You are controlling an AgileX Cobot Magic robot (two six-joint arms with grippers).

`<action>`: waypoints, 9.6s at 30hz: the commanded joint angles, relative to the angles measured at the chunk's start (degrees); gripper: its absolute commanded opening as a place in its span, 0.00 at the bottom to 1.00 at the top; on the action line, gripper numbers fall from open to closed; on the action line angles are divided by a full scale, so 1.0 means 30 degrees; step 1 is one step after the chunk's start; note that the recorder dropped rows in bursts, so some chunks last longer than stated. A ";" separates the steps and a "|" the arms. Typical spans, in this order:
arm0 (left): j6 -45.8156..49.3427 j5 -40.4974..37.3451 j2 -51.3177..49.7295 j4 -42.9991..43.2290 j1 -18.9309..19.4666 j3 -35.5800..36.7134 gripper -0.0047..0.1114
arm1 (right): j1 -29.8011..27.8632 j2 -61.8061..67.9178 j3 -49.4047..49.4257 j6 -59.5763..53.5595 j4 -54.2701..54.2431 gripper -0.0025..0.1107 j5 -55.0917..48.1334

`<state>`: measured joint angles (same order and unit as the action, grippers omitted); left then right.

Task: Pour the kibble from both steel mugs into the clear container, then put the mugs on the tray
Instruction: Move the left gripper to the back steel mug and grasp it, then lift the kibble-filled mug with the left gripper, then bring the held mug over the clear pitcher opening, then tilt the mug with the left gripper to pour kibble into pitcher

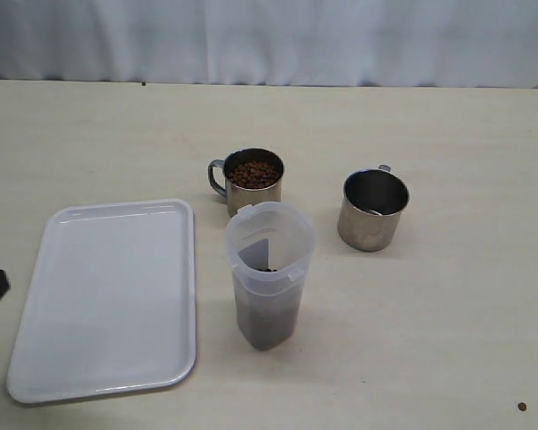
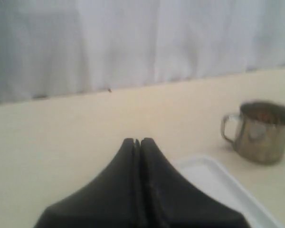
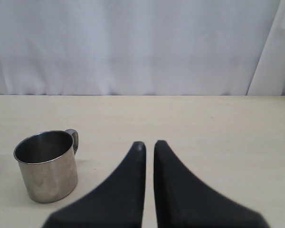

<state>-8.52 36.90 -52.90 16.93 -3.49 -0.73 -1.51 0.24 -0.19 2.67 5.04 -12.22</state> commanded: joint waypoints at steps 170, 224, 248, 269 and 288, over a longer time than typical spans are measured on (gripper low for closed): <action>-1.1517 -1.6441 -1.0306 2.1064 -1.2578 -1.6385 0.04 | -0.0103 -0.0081 0.0063 -0.0121 -0.0056 0.06 0.0034; -0.9894 -3.0416 -1.1357 2.5895 -2.2246 -1.4303 0.04 | -0.0103 -0.0081 0.0063 -0.0121 -0.0056 0.06 0.0034; -0.6581 -3.0711 -1.1357 2.7672 -2.2601 -1.4303 0.04 | -0.0103 -0.0081 0.0063 -0.0121 -0.0056 0.06 0.0034; -0.3786 -3.0346 -1.1357 2.7672 -2.2353 -1.4303 0.04 | -0.0103 -0.0081 0.0063 -0.0121 -0.0056 0.06 0.0034; -0.1033 -3.0252 -1.1357 2.7672 -2.2353 -1.4619 0.04 | -0.0103 -0.0081 0.0063 -0.0121 -0.0056 0.06 0.0034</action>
<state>-12.47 -52.83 -87.24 98.37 -70.70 -43.44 -1.51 0.24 -0.19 2.67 5.04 -12.30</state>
